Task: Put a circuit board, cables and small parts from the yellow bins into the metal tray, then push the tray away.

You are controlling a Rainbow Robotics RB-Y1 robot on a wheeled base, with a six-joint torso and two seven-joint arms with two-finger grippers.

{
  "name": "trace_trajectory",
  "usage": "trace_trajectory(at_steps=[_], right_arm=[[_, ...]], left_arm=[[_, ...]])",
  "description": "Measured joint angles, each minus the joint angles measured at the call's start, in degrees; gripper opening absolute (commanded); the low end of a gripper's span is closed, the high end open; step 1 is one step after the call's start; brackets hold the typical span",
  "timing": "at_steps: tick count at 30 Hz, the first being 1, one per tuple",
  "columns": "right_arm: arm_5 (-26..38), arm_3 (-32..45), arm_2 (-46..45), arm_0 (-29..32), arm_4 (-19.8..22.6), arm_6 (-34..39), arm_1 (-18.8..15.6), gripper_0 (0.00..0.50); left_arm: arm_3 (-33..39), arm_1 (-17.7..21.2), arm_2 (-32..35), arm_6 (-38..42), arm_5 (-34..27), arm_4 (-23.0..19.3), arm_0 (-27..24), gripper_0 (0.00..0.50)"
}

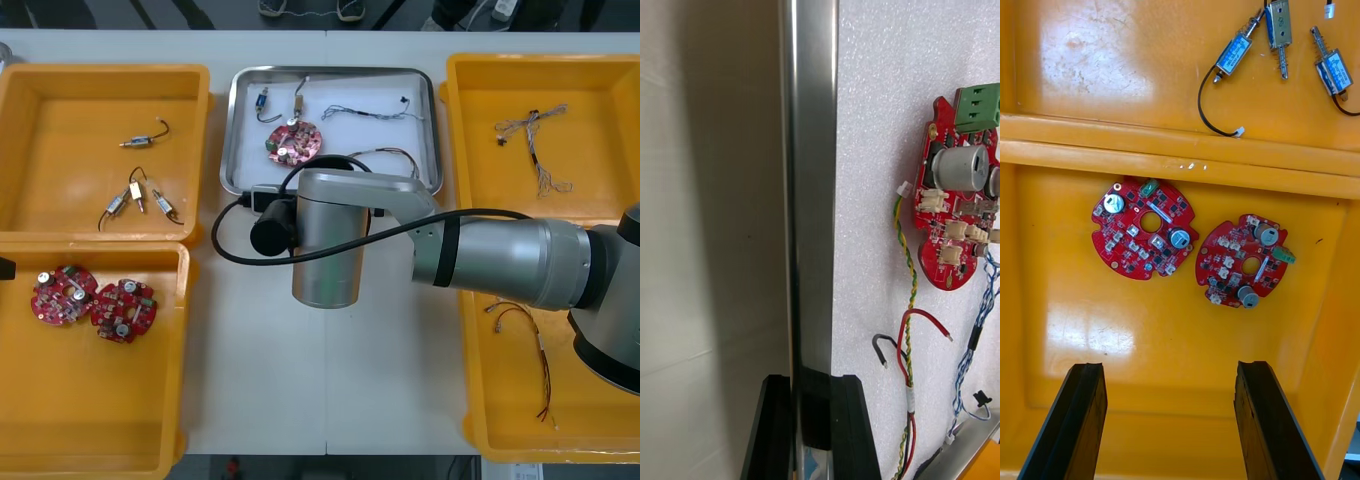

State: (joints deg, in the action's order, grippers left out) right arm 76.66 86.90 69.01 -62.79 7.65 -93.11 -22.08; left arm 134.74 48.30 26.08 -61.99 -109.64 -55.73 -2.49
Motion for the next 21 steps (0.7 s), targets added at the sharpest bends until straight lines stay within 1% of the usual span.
trace_trajectory(at_steps=[5, 9, 14, 21], right_arm=[[-3.2, -2.4, -0.2, 0.0, -1.9, 0.0, 0.1, 0.000], [-5.4, -4.5, -0.9, -0.1, -2.0, -0.5, 0.2, 0.000], [-8.0, -6.7, -1.9, -0.3, -2.4, -3.6, 0.2, 0.000], [-11.3, -10.7, -2.9, -0.7, -3.3, -3.6, 1.0, 0.000]], left_arm=[[0.0, 0.0, 0.0, 0.0, 0.0, 0.0, 0.0, 0.500], [0.0, 0.0, 0.0, 0.0, 0.0, 0.0, 0.0, 0.500], [0.0, 0.0, 0.0, 0.0, 0.0, 0.0, 0.0, 0.500], [0.0, 0.0, 0.0, 0.0, 0.0, 0.0, 0.0, 0.500]])
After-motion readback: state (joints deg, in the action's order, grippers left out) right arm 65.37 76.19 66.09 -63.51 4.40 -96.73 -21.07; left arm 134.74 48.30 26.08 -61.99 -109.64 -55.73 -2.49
